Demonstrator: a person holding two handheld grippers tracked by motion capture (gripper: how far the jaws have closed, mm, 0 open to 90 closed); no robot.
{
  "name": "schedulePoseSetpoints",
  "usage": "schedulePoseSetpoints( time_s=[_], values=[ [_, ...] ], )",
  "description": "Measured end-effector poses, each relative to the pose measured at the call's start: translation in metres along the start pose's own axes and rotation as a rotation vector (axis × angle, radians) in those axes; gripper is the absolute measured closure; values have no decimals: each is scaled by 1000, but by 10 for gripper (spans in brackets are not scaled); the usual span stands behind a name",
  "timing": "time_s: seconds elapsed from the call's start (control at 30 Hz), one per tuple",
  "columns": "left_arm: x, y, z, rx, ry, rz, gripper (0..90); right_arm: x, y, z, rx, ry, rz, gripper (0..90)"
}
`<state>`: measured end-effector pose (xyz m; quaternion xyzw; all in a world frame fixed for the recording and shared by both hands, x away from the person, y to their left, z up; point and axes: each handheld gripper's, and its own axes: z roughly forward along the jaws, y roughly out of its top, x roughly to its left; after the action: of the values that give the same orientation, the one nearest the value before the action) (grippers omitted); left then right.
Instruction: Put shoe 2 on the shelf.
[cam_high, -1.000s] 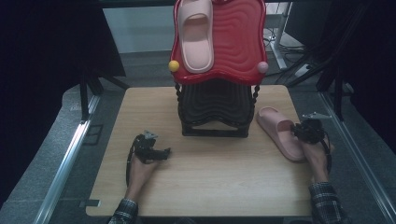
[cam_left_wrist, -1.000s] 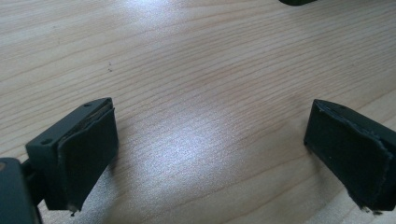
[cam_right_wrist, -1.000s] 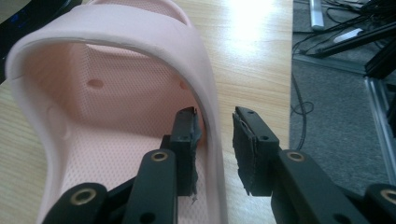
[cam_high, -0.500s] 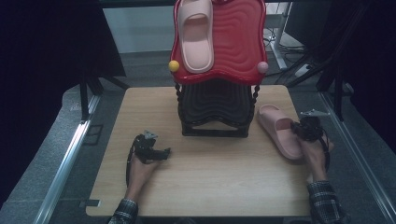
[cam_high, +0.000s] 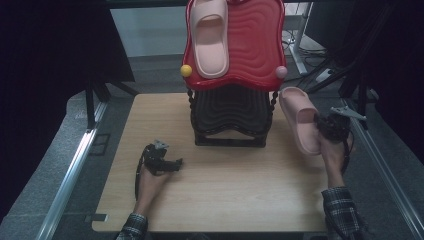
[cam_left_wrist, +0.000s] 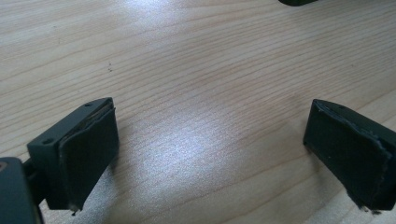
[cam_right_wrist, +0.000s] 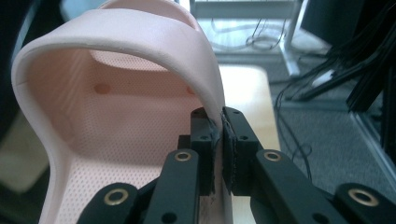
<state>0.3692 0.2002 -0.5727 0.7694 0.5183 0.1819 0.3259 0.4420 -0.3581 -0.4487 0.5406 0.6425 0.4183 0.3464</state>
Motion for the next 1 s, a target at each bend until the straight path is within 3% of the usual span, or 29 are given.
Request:
schedulePoseSetpoints(
  time_s=[0.3, 0.6, 0.83, 1.0],
  values=[
    [0, 0, 0, -1, 0, -1, 31, 16, 15, -1, -179, -68, 52, 837],
    [0, 0, 0, -2, 1, -2, 32, 36, 28, 4, -336, -105, 101, 839],
    [0, 0, 0, -2, 2, 2, 34, 45, 49, 4, -412, -132, 131, 839],
    [0, 0, 0, -3, 2, -1, 34, 47, 68, 2, -455, -120, 157, 839]
  ],
)
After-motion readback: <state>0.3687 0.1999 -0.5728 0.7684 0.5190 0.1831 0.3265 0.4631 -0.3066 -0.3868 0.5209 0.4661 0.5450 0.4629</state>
